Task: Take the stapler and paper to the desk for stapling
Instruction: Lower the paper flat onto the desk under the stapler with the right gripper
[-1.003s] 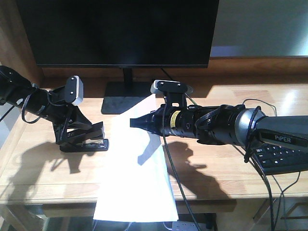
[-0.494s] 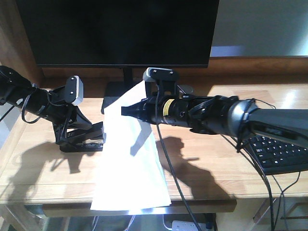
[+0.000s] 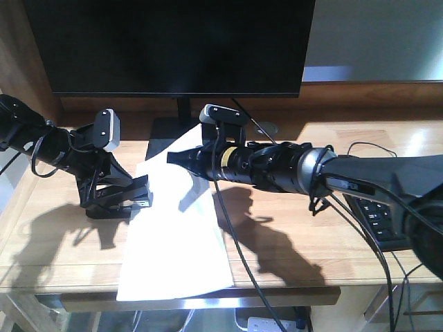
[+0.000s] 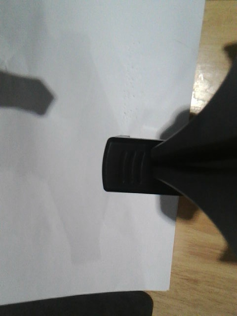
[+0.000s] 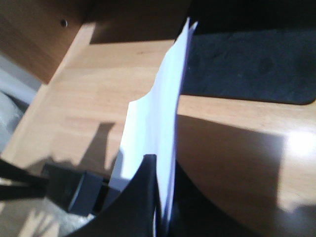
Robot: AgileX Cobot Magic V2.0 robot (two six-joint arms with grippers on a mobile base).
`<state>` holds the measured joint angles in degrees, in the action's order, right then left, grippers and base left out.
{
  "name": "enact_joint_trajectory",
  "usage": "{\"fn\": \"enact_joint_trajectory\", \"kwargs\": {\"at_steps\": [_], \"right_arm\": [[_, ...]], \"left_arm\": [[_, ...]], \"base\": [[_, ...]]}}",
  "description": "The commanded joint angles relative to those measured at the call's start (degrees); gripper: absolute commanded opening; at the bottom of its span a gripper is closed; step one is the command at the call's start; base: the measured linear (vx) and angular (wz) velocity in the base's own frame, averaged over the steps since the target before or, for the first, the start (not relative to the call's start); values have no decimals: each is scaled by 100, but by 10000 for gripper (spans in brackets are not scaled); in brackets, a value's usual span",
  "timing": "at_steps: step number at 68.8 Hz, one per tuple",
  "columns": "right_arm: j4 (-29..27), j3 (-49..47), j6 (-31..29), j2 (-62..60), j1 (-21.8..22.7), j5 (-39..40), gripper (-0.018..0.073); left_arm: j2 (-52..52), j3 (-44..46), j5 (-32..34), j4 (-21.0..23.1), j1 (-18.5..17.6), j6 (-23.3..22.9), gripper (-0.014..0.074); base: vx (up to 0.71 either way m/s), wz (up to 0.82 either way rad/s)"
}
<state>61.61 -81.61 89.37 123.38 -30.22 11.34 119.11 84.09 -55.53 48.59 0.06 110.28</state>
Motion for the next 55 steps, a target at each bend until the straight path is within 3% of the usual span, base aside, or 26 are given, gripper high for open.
{"fn": "enact_joint_trajectory", "kwargs": {"at_steps": [1,17,28,43,55], "right_arm": [[-384,-371,-65,-98,-12,149,-2],[-970,-625,-65,295,-12,166,3],[-1182,-625,-213,351,-12,87,74],[-1177,-625,-389,351,-6,-232,382],[-798,-625,-716,139,-1,-1518,608]], "left_arm": [[-359,136,-63,259,-18,-45,-7],[-359,136,-63,259,-18,-45,-7],[-359,136,-63,259,-18,-45,-7],[-359,136,-63,259,-18,-45,-7],[-359,136,-63,259,-18,-45,-7]], "base": [[0,0],[0,0],[0,0],[0,0],[0,0]]}}
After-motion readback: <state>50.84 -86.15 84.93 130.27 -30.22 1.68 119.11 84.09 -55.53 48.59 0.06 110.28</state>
